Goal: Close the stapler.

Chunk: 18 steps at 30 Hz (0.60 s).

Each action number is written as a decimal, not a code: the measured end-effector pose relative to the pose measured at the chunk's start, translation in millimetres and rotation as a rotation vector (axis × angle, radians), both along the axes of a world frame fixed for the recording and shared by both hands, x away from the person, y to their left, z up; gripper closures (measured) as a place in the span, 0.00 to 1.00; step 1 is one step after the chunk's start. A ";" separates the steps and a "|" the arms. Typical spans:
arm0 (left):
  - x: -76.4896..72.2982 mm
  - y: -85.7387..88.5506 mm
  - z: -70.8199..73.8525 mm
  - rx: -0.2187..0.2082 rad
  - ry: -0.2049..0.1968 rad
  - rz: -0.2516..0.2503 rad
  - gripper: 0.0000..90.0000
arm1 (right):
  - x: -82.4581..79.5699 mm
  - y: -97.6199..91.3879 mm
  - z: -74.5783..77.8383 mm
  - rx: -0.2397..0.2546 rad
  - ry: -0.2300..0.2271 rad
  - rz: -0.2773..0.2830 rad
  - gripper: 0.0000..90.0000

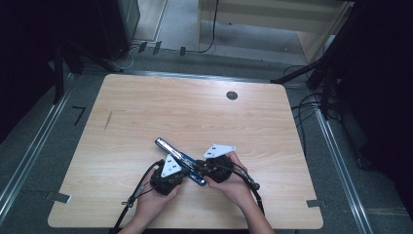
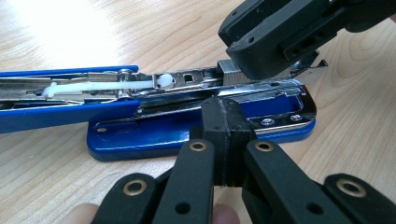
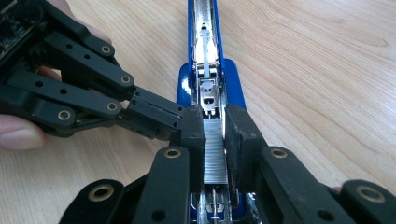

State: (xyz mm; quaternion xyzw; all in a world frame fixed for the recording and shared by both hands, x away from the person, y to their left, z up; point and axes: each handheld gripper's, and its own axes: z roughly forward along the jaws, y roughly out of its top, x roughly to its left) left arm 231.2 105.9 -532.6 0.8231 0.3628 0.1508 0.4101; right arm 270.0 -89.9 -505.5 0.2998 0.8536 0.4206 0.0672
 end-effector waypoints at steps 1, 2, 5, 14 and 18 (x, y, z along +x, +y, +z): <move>0.0 0.0 0.0 0.000 0.000 0.000 1.00 | -0.2 0.0 -0.1 -0.001 -0.001 0.003 0.89; 0.0 0.0 0.0 0.000 0.000 0.000 1.00 | -0.3 -0.2 -0.3 -0.002 -0.006 0.008 0.89; 0.0 0.1 0.0 0.001 0.000 -0.001 1.00 | -0.6 -0.4 -0.5 -0.006 -0.019 0.020 0.89; 0.1 0.2 0.1 0.000 0.002 -0.002 1.00 | -0.6 -1.9 -0.9 -0.006 -0.028 0.033 0.89; 0.3 0.3 0.0 -0.003 0.003 -0.002 1.00 | 0.6 -4.0 -1.0 0.009 0.005 0.017 0.87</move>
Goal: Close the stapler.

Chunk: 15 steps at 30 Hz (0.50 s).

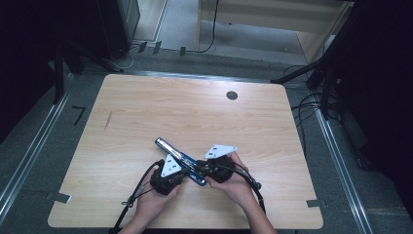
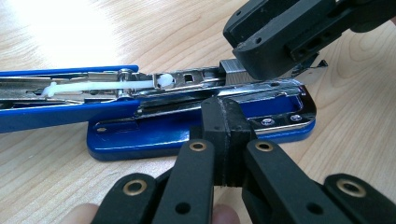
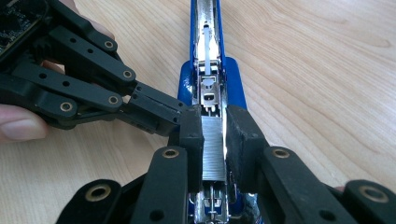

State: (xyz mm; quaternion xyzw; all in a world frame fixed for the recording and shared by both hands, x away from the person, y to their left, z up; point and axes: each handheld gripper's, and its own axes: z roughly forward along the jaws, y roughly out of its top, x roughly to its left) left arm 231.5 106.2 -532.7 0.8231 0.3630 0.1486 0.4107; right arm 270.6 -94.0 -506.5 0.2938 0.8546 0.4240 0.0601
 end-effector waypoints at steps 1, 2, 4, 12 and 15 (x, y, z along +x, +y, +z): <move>0.0 0.0 0.0 0.000 0.000 0.000 1.00 | 0.0 0.0 0.0 0.000 0.000 0.000 0.87; 0.1 0.0 0.0 -0.002 0.001 0.000 1.00 | 0.0 -0.3 0.1 -0.002 0.005 0.003 0.88; 0.1 -0.1 -0.2 -0.006 0.001 0.003 1.00 | -0.1 -0.8 1.1 0.005 0.010 -0.001 0.88; 1.6 1.5 -0.2 -0.018 0.013 0.004 1.00 | 3.0 -3.4 5.1 0.068 0.019 -0.046 1.00; 2.3 2.5 -0.1 -0.026 0.023 0.009 1.00 | 2.6 -1.1 1.7 0.043 0.025 -0.024 1.00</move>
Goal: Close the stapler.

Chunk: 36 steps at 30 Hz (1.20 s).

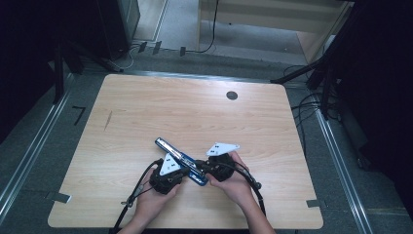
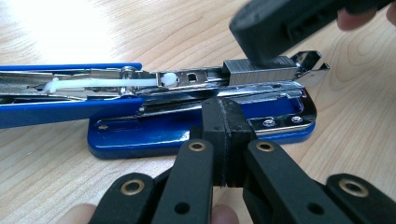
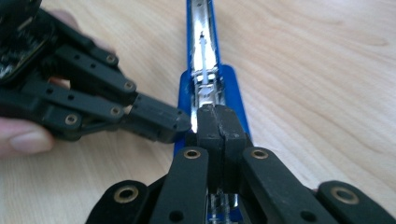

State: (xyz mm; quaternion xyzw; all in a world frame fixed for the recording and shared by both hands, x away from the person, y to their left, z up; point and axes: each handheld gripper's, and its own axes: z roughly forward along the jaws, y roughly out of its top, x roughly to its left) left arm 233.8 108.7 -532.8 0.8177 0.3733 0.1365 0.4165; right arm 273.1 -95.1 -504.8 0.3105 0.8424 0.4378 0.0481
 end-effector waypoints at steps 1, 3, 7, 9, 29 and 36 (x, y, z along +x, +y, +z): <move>0.1 0.1 -0.1 -0.002 0.000 0.000 1.00 | -1.1 0.6 -0.2 -0.001 0.004 0.005 1.00; 0.0 0.1 0.0 -0.001 0.000 0.000 1.00 | -1.5 1.1 -0.1 0.003 0.001 0.013 1.00; -0.1 -0.2 0.0 0.001 -0.001 0.000 1.00 | -4.4 3.1 1.8 -0.020 -0.011 0.015 1.00; -0.1 -0.4 -0.1 -0.002 0.000 0.002 1.00 | -4.2 2.1 2.4 -0.004 -0.005 0.002 0.98; 0.4 0.1 -0.1 -0.004 0.003 -0.002 1.00 | -4.1 2.7 -2.1 -0.033 -0.023 0.001 0.89; 0.3 0.1 -0.1 -0.003 0.003 -0.002 1.00 | -6.0 3.8 -0.9 -0.054 -0.061 0.027 0.89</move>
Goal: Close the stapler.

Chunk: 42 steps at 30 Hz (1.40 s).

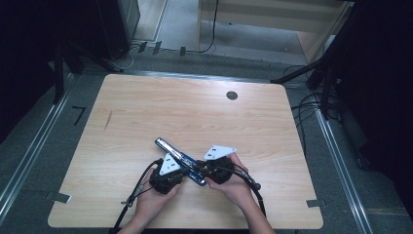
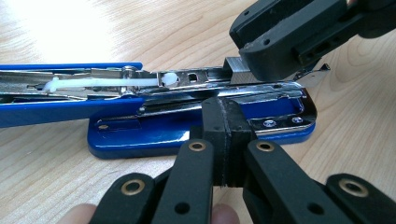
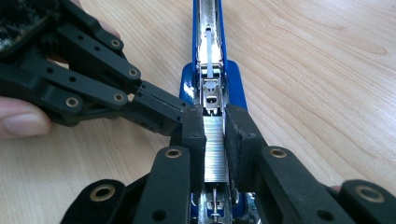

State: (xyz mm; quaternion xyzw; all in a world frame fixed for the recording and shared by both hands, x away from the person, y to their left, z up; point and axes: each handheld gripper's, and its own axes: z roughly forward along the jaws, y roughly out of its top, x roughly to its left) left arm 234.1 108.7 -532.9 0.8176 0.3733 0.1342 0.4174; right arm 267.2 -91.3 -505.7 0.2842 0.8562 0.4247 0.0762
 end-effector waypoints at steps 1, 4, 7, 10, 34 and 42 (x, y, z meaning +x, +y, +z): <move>0.0 0.0 0.0 0.000 0.000 0.000 1.00 | -0.1 0.2 -0.3 -0.004 -0.005 0.004 0.89; 0.0 0.0 0.0 0.000 0.000 0.000 1.00 | -0.5 0.6 -0.4 -0.009 -0.020 0.013 0.89; 0.0 0.0 0.0 0.000 0.000 0.000 1.00 | -1.1 0.9 -0.3 -0.011 -0.026 0.014 0.89; 0.0 0.0 0.0 0.001 0.000 0.000 1.00 | -1.2 1.2 -0.9 -0.015 -0.034 0.018 0.89; 0.2 0.1 0.0 -0.001 0.000 0.002 1.00 | 4.3 -1.0 4.2 0.086 0.008 -0.032 0.95; 0.2 0.1 0.0 -0.001 0.000 0.002 1.00 | 7.9 10.0 -2.2 0.073 0.014 -0.059 1.00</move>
